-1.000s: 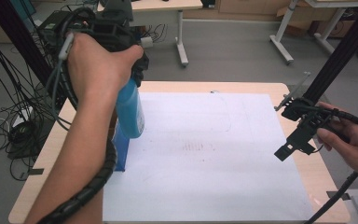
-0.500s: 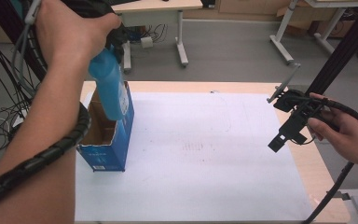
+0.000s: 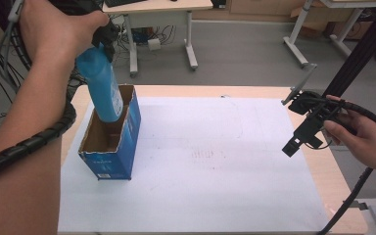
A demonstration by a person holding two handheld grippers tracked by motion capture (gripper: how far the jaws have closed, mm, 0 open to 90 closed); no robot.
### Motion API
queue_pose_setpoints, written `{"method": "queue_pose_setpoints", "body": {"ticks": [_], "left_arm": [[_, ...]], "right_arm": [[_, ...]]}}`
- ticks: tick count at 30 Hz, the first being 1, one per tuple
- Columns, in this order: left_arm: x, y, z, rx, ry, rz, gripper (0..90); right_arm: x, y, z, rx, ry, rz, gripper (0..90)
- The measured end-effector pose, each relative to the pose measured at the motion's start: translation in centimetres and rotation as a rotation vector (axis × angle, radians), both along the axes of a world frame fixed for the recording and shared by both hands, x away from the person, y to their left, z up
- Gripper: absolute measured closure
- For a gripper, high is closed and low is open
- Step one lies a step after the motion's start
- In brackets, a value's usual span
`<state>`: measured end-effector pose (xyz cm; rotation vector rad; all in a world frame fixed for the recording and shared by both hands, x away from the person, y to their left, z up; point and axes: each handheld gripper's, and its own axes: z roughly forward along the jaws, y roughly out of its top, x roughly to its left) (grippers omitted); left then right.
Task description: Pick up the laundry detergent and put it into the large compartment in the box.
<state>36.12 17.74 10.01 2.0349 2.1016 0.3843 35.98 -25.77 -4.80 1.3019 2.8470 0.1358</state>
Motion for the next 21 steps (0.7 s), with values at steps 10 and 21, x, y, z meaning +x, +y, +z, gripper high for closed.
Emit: {"method": "queue_pose_setpoints", "body": {"ticks": [10, 21], "left_arm": [[1.0, 1.4, -1.5, -0.01, 0.017, 0.009, 37.9], [2.2, 2.0, -3.4, -0.008, 0.042, 0.017, 37.9]], "right_arm": [[-0.2, -0.3, 0.2, 0.013, -0.009, -0.009, 3.5], [-0.3, -0.7, 0.2, 0.01, -0.015, -0.02, 3.5]]}}
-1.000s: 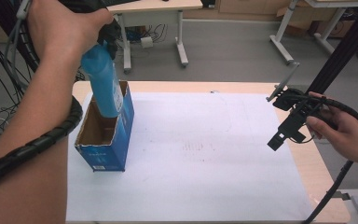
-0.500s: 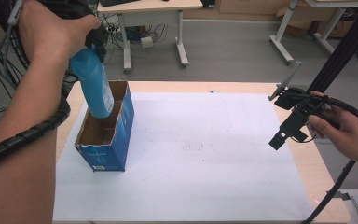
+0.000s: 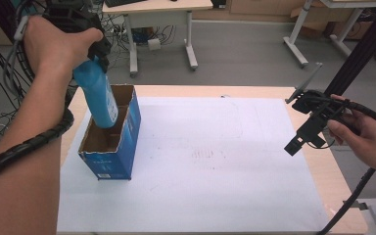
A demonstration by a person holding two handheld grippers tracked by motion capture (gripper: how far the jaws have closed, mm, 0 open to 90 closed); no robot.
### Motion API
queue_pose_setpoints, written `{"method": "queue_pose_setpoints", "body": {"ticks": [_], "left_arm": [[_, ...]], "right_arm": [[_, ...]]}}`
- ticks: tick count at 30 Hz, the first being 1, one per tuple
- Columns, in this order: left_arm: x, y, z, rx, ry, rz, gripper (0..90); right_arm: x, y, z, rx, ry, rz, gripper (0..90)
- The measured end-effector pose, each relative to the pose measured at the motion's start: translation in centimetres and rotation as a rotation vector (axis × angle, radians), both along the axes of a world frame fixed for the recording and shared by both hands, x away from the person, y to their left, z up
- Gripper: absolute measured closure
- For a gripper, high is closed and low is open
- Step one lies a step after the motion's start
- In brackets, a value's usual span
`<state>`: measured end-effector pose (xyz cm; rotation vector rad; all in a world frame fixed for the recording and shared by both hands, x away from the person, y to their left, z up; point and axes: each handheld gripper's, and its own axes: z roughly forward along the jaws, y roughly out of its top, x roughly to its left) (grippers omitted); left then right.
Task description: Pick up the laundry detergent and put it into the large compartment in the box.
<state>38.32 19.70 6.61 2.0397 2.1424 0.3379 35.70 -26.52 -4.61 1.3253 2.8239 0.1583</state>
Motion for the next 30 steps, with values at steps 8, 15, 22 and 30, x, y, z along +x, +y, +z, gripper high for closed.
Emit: {"method": "queue_pose_setpoints", "body": {"ticks": [8, 15, 22, 30], "left_arm": [[0.7, 0.2, -1.0, -0.001, 0.014, -0.005, 37.9], [0.7, 0.4, -1.6, 0.002, 0.017, -0.001, 37.9], [0.9, 1.2, -2.8, -0.001, 0.033, -0.004, 37.9], [1.0, 1.8, -4.1, -0.005, 0.046, -0.004, 37.9]], "right_arm": [[-0.1, -0.1, 0.3, -0.002, -0.006, -0.001, 3.6], [0.1, -0.1, 0.3, -0.006, -0.005, -0.006, 3.5], [0.2, 0.2, 0.1, -0.009, -0.007, -0.006, 3.5], [0.5, 0.4, -0.2, -0.013, 0.002, -0.01, 3.6]]}}
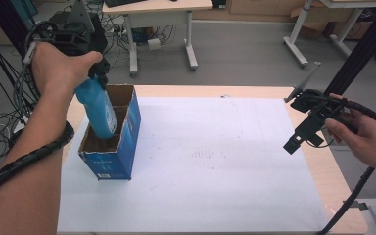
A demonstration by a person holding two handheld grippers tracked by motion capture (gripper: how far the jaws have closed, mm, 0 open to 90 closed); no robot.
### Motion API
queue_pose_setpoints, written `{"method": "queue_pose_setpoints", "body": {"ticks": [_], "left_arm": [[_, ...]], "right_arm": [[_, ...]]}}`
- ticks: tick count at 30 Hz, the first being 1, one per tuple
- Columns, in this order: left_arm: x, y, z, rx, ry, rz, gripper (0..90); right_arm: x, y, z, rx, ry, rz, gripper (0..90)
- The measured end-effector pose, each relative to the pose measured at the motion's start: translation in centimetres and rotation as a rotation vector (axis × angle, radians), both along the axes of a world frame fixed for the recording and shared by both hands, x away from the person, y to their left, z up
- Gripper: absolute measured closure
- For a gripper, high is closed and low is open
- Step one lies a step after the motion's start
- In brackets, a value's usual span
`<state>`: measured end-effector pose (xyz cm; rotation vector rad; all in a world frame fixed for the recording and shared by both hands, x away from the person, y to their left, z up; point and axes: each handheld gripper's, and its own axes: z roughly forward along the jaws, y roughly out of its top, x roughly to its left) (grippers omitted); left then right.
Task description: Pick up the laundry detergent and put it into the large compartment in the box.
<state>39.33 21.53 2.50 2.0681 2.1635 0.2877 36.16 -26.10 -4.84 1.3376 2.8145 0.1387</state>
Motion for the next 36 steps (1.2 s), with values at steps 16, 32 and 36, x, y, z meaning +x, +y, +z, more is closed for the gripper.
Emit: {"method": "queue_pose_setpoints", "body": {"ticks": [16, 32, 36], "left_arm": [[0.4, 0.5, -2.7, 0.005, 0.023, -0.017, 37.9], [0.6, 0.1, -6.3, 0.019, 0.033, -0.036, 37.9], [0.5, 0.4, -7.0, 0.005, 0.03, -0.034, 37.9]], "right_arm": [[0.4, 0.5, -0.3, -0.021, 0.011, -0.005, 3.6], [0.3, 0.8, -0.5, -0.028, 0.014, -0.007, 3.5], [0.3, 0.8, -0.5, -0.027, 0.013, -0.007, 3.6]]}}
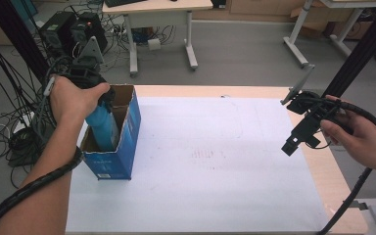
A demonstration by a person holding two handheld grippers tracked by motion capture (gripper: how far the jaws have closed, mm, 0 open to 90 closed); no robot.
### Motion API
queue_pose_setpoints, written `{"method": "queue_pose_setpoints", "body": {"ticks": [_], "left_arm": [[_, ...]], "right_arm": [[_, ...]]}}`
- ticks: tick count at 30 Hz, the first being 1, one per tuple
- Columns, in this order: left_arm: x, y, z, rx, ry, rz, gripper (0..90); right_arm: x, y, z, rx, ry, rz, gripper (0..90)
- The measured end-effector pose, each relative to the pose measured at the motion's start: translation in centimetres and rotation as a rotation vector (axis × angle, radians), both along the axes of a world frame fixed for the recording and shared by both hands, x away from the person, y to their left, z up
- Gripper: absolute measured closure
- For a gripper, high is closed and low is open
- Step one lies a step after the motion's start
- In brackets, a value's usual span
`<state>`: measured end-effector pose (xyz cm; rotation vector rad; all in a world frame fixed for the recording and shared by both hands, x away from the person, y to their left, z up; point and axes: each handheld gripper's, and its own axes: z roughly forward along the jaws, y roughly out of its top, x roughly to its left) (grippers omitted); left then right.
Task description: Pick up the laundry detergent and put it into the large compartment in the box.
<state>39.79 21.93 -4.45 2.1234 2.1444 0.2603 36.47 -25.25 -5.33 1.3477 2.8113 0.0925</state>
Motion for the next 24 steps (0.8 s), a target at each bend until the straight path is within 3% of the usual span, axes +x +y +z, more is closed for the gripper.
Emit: {"method": "queue_pose_setpoints", "body": {"ticks": [24], "left_arm": [[0.4, -0.4, -4.0, 0.016, 0.034, -0.025, 37.9]], "right_arm": [[0.1, 0.2, -0.6, -0.001, 0.011, 0.004, 3.5]]}}
